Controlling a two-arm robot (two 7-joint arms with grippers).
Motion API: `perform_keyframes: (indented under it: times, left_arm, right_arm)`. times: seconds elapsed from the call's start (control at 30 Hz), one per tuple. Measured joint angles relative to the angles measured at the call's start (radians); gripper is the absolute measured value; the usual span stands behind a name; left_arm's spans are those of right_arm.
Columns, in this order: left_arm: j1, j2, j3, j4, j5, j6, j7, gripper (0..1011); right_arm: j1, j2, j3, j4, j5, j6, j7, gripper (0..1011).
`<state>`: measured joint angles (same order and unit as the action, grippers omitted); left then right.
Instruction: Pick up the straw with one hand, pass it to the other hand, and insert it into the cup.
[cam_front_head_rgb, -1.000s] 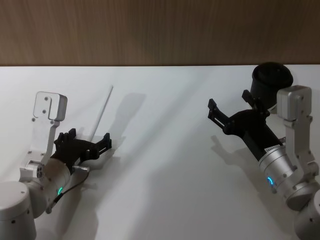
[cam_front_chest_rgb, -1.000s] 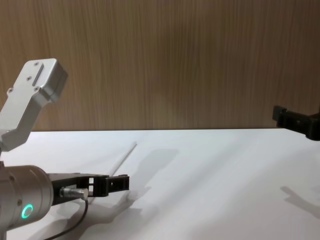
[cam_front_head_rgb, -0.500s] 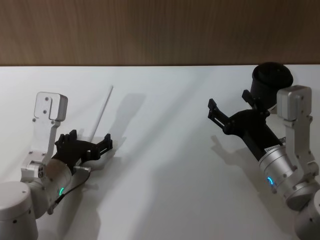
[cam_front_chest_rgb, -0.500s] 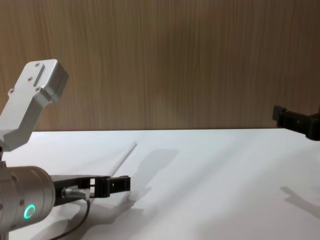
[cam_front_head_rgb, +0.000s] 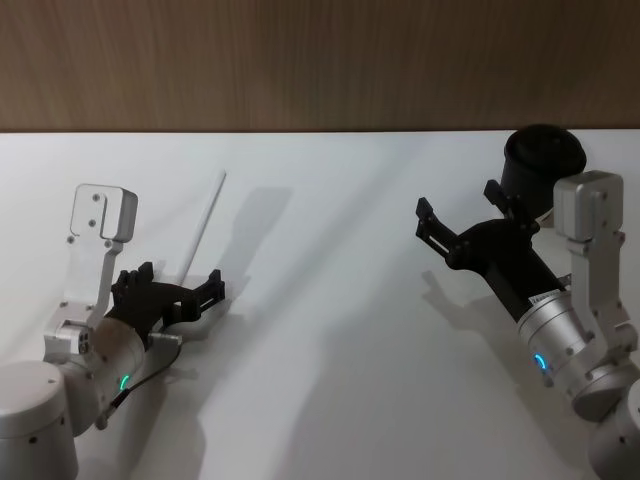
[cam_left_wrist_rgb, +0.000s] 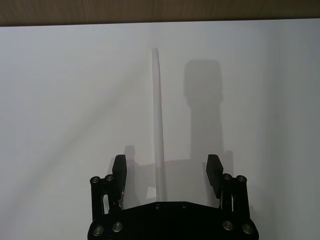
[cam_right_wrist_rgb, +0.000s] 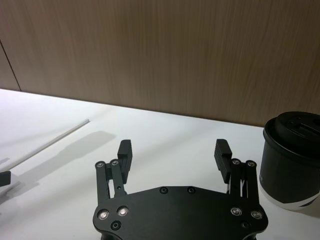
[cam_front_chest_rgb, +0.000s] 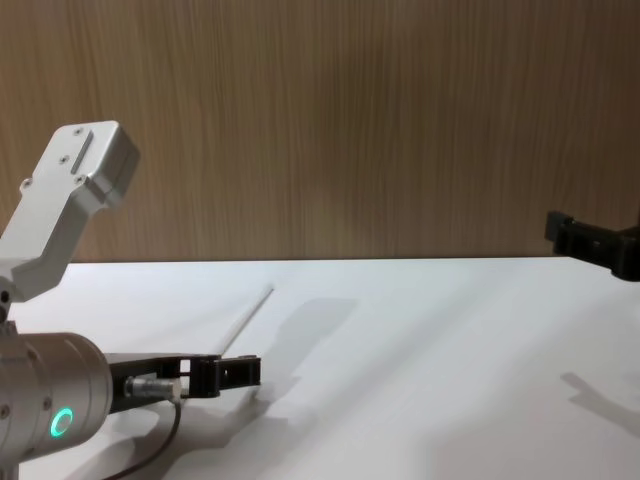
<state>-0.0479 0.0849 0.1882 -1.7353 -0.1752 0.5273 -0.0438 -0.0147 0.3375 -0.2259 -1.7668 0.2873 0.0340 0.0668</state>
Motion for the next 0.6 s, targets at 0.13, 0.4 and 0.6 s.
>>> perform_keyframes:
  times: [0.13,0.4,0.6]
  left_arm:
    - [-0.001,-0.001,0.0,0.0,0.005,0.006,0.0,1003]
    - [-0.006,-0.002,0.001,-0.001,0.017,0.018,0.0,1003]
    - [-0.008,-0.004,0.0,-0.001,0.023,0.021,-0.001,1003]
  right_arm:
    - [0.0,0.0,0.0,0.0,0.0,0.0,0.0,1001]
    - [0.0,0.0,0.0,0.0,0.0,0.0,0.0,1001]
    - [0.0,0.0,0.0,0.0,0.0,0.0,0.0,1001]
